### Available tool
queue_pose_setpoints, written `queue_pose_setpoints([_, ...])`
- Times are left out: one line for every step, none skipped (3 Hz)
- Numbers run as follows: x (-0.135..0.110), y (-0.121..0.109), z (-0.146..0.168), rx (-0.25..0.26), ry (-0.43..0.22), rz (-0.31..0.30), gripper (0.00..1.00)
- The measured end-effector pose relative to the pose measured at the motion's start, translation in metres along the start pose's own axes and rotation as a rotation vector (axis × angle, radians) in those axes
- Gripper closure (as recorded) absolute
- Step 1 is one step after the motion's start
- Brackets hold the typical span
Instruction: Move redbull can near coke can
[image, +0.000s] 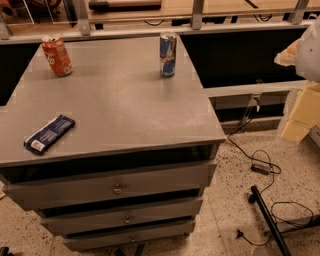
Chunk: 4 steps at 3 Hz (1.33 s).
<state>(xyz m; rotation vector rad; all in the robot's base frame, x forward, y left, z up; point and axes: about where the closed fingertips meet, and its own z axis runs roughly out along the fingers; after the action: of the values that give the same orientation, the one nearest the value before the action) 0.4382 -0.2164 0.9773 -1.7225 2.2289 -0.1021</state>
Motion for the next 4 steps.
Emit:
queue_pose_setpoints([0.0,0.0,0.0,0.0,0.0,0.0,0.0])
queue_pose_setpoints([-0.018,-0.044,0.011,0.019,-0.086,-0.038,0.0])
queue_pose_setpoints([-0.061,-0.123,0.038,0.057,-0.191,-0.103,0.0])
queue_pose_setpoints([-0.122,-0.192,0.079,0.059,-0.288,-0.128,0.0])
